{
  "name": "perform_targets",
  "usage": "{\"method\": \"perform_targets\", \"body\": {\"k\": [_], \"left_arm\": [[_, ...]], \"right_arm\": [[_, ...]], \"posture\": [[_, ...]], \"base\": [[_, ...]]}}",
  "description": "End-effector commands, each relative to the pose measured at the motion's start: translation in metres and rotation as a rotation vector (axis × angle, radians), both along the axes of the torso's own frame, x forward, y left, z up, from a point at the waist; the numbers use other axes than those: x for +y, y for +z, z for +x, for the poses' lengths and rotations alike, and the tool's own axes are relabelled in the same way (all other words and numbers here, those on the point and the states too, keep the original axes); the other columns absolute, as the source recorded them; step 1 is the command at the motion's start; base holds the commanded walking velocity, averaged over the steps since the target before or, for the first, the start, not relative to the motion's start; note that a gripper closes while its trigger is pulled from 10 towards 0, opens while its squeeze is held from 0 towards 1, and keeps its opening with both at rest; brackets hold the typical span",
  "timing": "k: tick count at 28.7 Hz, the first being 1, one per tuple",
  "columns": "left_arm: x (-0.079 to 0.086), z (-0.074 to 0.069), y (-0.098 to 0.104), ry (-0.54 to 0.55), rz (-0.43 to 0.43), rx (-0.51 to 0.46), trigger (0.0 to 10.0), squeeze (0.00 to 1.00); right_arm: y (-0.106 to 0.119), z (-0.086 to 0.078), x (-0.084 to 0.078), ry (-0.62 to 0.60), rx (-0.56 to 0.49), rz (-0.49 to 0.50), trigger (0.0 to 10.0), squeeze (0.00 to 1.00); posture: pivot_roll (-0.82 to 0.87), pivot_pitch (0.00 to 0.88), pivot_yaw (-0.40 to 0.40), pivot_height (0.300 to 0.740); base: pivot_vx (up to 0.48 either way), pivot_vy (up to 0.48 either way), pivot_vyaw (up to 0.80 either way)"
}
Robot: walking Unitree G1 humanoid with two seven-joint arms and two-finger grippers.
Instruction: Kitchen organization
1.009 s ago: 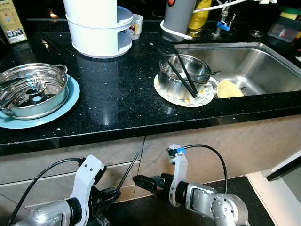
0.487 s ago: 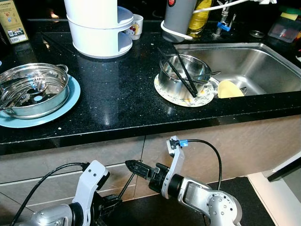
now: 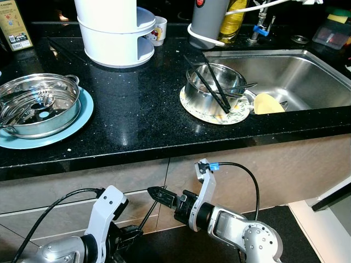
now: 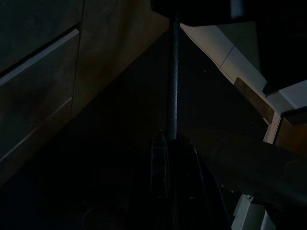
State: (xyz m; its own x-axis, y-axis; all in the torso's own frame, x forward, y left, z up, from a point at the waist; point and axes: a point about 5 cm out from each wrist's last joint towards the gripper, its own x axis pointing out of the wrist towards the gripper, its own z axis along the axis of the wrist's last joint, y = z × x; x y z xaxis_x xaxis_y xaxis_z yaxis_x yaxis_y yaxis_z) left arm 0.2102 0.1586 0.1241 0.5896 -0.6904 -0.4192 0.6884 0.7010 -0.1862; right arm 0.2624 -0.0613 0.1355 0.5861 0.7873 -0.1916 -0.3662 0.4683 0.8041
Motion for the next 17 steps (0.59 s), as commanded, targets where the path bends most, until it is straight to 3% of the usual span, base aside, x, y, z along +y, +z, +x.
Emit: {"method": "perform_targets", "body": {"k": [1, 2, 3, 4, 6, 17], "left_arm": [[-0.0036, -0.0021, -0.0049, -0.018, -0.004, 0.021, 0.0, 0.0], [-0.0046, -0.0018, -0.0049, -0.021, -0.006, 0.021, 0.0, 0.0], [-0.0046, -0.0018, -0.0049, -0.021, -0.006, 0.021, 0.0, 0.0], [-0.0056, -0.0015, -0.0051, -0.023, -0.007, 0.02, 0.0, 0.0], [-0.0073, -0.0009, -0.0055, -0.026, -0.008, 0.02, 0.0, 0.0], [-0.0114, 0.0064, -0.0053, -0.032, -0.008, 0.007, 0.0, 0.0]], "right_arm": [[-0.0045, -0.0103, 0.0199, 0.029, 0.061, 0.089, 2.6, 0.0], [-0.0043, -0.0109, 0.0214, 0.035, 0.063, 0.089, 3.4, 0.0], [-0.0043, -0.0109, 0.0214, 0.035, 0.063, 0.089, 3.4, 0.0], [-0.0042, -0.0113, 0.0226, 0.041, 0.064, 0.087, 5.0, 0.0], [-0.0041, -0.0118, 0.0235, 0.046, 0.066, 0.082, 9.9, 0.0], [-0.0043, -0.0124, 0.0248, 0.052, 0.072, 0.077, 10.0, 0.0]], "posture": [[-0.08, 0.229, -0.083, 0.74], [-0.08, 0.229, -0.083, 0.74], [-0.08, 0.229, -0.083, 0.74], [-0.08, 0.229, -0.083, 0.74], [-0.08, 0.229, -0.083, 0.74], [-0.08, 0.23, -0.081, 0.74]], "base": [[0.0, 0.0, 0.0], [0.0, 0.0, 0.0], [0.0, 0.0, 0.0], [0.0, 0.0, 0.0], [0.0, 0.0, 0.0], [0.0, 0.0, 0.0]]}}
